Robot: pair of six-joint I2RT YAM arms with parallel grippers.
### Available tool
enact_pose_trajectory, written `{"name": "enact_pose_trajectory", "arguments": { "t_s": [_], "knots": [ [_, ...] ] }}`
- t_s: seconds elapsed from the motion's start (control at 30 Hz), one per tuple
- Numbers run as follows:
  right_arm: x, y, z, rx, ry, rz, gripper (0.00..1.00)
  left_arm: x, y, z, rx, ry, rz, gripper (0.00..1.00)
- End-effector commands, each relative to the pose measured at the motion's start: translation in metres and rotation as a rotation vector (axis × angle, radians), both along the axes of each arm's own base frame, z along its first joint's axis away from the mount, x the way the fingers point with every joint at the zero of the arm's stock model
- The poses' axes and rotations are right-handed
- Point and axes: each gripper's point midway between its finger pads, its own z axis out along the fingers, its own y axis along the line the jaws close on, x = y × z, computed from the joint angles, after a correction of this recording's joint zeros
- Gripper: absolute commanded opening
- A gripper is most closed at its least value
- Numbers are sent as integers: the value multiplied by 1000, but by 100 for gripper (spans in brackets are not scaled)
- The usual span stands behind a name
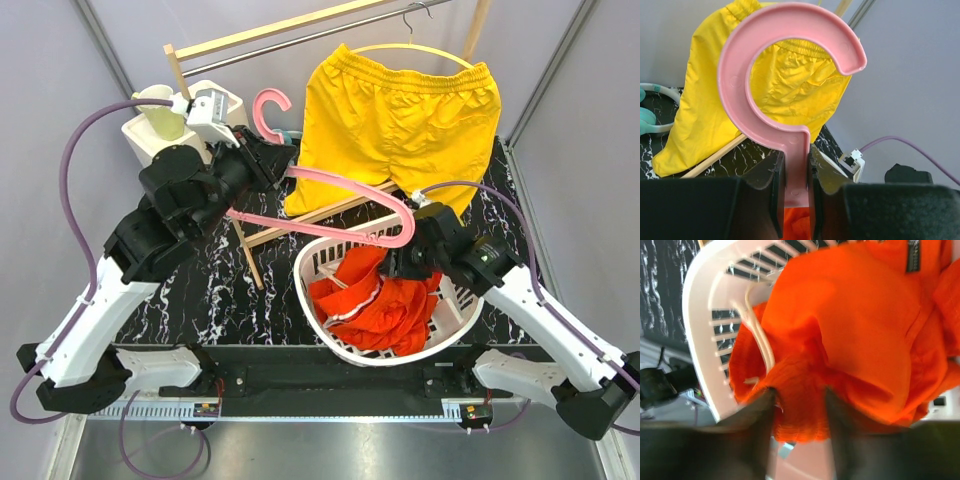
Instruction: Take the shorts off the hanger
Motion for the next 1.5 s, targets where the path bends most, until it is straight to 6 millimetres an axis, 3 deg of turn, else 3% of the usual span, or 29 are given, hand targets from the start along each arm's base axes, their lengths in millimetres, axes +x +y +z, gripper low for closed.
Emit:
{"name": "enact_pose_trajectory", "arguments": {
  "t_s": [0.0, 0.03, 0.3, 0.4, 0.43, 0.53, 0.67, 0.77, 0.9, 1.2, 1.33, 1.37, 1.43, 1.47],
  "knots": [
    [-16, 6, 51, 104, -28, 57, 90, -7, 5, 15, -17, -44, -17, 0],
    [-21, 0, 59, 111, -42, 47, 100, -6, 4, 12, -15, -38, -14, 0],
    [-54, -25, 95, 167, -122, 69, 100, -3, -13, -11, 34, 25, -66, 0],
    [-73, -36, 123, 184, -160, 108, 100, 1, -14, -25, 62, 59, -54, 0],
    [-81, -36, 145, 221, -212, 151, 100, 2, -15, -29, 73, 70, -52, 0],
    [-105, -36, 184, 311, -327, 270, 100, 7, -17, -35, 86, 87, -41, 0],
    [-126, -27, 212, 405, -385, 406, 100, 12, -22, -43, 100, 104, -36, 0],
    [-124, -13, 227, 463, -381, 446, 98, 13, -25, -48, 102, 119, -47, 0],
    [-98, 5, 231, 446, -372, 429, 89, 9, -29, -49, 87, 132, -72, 0],
    [-69, 19, 232, 422, -418, 409, 80, 2, -28, -45, 65, 135, -89, 0],
    [-64, 28, 223, 433, -394, 421, 57, 2, -32, -43, 50, 142, -101, 0],
    [-63, 30, 221, 438, -390, 421, 41, 3, -31, -41, 39, 146, -96, 0],
    [-59, 34, 220, 462, -385, 412, 29, 3, -31, -40, 35, 146, -91, 0],
    [-58, 35, 220, 468, -386, 409, 13, 3, -31, -39, 32, 145, -88, 0]
  ]
}}
